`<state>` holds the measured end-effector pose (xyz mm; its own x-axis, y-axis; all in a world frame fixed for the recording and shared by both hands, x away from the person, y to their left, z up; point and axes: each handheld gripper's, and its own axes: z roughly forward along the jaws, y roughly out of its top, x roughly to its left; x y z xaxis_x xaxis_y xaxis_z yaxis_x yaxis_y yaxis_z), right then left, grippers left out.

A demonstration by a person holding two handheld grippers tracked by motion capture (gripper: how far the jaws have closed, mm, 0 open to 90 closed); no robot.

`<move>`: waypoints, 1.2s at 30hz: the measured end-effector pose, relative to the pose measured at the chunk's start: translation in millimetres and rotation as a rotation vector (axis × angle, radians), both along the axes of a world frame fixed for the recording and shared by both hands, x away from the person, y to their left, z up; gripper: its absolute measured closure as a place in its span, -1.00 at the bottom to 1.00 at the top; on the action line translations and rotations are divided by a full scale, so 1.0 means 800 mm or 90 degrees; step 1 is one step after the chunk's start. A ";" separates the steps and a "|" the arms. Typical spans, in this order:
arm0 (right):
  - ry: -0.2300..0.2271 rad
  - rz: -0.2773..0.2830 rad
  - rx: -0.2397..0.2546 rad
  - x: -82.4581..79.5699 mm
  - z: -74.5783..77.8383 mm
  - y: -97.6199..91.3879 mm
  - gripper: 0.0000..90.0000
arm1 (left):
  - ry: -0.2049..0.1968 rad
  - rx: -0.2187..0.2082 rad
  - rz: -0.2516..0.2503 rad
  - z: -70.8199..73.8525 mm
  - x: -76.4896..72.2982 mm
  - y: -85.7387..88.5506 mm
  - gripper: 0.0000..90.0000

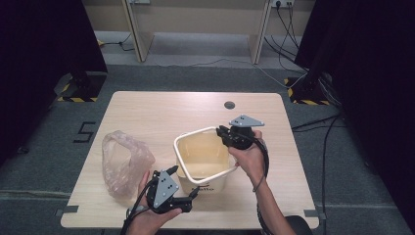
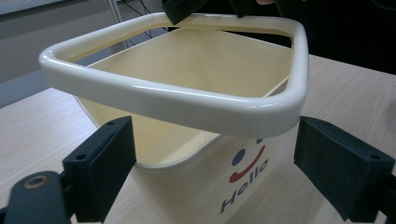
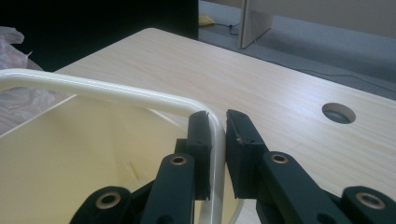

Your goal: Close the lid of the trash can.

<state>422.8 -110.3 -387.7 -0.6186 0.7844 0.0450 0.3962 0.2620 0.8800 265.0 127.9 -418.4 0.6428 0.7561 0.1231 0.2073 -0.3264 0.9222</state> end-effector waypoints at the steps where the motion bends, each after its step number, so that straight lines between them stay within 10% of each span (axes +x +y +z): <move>1: -0.002 -0.004 -0.004 -0.001 0.000 0.000 0.79 | 0.001 -0.001 -0.001 0.000 0.000 0.000 -0.69; 36: 0.054 0.011 0.014 -0.009 -0.004 -0.009 0.37 | 0.036 -0.023 0.007 0.002 0.001 0.007 -0.68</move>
<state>415.3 -117.7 -390.7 -0.6257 0.7716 0.1146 0.4648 0.2508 0.8491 265.7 133.3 -416.9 0.6397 0.7663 0.0593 0.2624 -0.2902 0.9203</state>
